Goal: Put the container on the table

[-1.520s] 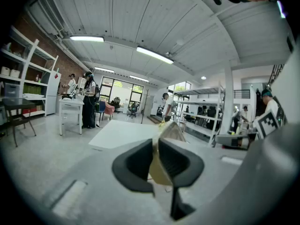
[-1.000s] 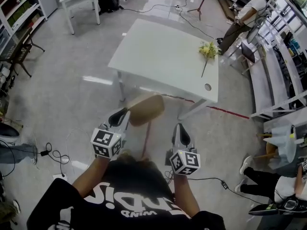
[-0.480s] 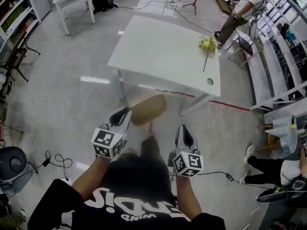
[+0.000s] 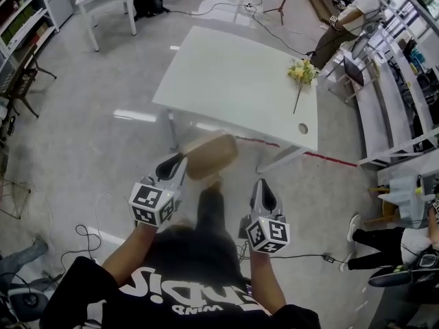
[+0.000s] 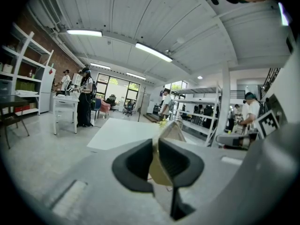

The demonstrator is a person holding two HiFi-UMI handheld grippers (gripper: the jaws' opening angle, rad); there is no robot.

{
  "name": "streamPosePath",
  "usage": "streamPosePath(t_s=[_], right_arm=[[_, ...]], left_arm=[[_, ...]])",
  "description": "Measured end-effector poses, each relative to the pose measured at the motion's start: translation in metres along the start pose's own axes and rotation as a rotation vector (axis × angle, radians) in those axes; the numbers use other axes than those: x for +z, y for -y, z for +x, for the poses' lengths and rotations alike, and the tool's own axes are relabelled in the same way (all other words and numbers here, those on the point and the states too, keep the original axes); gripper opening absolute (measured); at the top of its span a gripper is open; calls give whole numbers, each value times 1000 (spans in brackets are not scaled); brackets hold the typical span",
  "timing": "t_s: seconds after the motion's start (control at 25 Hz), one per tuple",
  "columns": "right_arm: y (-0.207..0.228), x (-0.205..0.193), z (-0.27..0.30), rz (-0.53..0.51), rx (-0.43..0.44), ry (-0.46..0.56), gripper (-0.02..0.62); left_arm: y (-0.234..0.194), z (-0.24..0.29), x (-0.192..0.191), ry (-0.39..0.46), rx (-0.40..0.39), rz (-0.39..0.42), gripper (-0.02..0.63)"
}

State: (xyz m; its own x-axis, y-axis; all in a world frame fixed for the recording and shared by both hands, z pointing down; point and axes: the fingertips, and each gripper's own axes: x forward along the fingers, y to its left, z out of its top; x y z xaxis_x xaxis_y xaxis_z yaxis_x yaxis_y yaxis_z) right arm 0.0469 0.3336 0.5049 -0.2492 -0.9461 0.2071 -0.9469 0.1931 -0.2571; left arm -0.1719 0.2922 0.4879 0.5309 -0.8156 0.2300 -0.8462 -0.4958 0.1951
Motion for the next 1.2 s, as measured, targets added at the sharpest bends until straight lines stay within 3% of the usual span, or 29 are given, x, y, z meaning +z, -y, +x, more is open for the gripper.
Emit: streamPosePath(t_s=[0.64,1.2], right_arm=[[58,73,184,11,25,5,-2],[134,133,308,8,61,-25,-2]], left_arm=[[-69,168,62,-33,-6,-25,44],[-97,318,127,-17,20,-50,44]])
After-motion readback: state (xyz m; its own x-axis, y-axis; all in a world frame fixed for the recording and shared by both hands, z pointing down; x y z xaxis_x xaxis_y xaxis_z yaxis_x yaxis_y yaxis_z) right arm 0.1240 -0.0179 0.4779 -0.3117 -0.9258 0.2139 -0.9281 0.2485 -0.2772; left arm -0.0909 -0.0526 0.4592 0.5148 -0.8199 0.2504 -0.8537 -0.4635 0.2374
